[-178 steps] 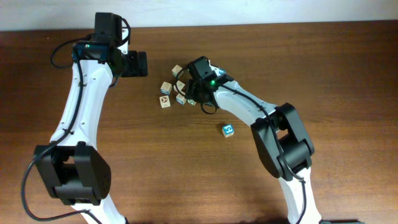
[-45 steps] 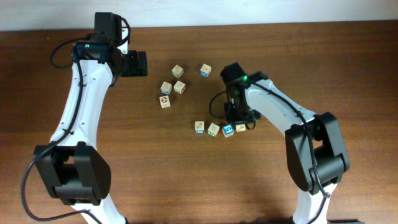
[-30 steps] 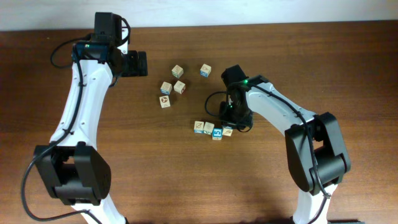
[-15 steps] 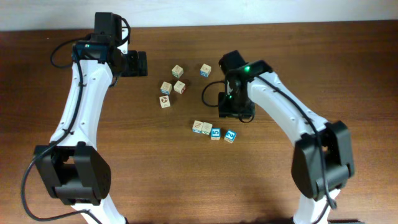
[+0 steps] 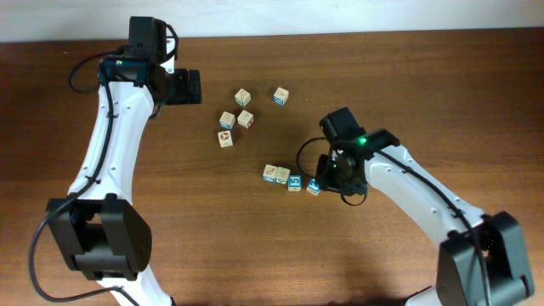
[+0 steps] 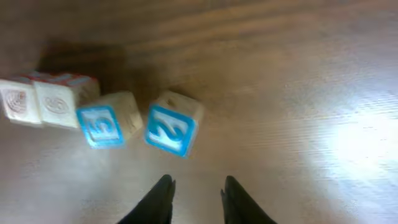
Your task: Rotate 4 blocks
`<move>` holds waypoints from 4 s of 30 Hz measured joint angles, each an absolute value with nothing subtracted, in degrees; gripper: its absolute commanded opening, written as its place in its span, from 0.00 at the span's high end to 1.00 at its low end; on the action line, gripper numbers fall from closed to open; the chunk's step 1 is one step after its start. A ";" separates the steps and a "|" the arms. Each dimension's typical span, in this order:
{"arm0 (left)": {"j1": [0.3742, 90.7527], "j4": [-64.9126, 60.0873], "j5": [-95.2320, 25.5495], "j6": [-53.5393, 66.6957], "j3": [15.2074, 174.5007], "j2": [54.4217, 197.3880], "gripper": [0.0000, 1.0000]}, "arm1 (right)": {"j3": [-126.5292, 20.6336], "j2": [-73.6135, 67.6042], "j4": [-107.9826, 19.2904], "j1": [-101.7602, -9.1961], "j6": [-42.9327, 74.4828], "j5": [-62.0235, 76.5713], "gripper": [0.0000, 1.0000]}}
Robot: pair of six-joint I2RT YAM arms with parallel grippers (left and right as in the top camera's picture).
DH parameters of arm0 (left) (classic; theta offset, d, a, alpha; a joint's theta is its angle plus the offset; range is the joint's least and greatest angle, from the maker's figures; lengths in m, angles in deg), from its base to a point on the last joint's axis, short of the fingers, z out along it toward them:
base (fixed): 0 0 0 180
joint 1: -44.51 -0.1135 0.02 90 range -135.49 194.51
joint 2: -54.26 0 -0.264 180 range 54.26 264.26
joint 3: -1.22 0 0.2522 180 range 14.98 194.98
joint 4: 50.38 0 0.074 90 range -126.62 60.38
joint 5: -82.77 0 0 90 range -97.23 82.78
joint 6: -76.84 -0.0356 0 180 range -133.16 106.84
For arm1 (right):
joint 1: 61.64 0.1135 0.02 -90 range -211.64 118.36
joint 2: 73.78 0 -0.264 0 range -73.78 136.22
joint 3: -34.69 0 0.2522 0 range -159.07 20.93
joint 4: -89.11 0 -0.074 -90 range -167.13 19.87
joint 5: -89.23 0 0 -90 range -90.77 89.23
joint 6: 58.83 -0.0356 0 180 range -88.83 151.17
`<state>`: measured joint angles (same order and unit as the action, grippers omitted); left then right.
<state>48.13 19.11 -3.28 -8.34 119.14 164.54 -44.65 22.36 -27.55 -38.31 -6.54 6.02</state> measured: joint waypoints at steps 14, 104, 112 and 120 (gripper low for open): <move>48.20 19.08 -3.28 -8.34 119.14 164.54 0.01 | -44.48 31.37 -38.78 -38.46 1.31 16.60 0.71; 48.24 19.06 -3.28 -8.34 119.14 164.54 0.01 | -64.39 44.59 -37.01 -28.67 3.10 6.80 0.96; 48.24 19.08 -3.30 -8.32 119.14 164.54 0.01 | -63.91 44.61 -36.25 -28.15 2.62 6.80 0.96; 48.24 19.08 -3.30 -8.34 119.14 164.54 0.01 | -63.91 44.61 -35.66 -28.15 2.64 6.83 0.95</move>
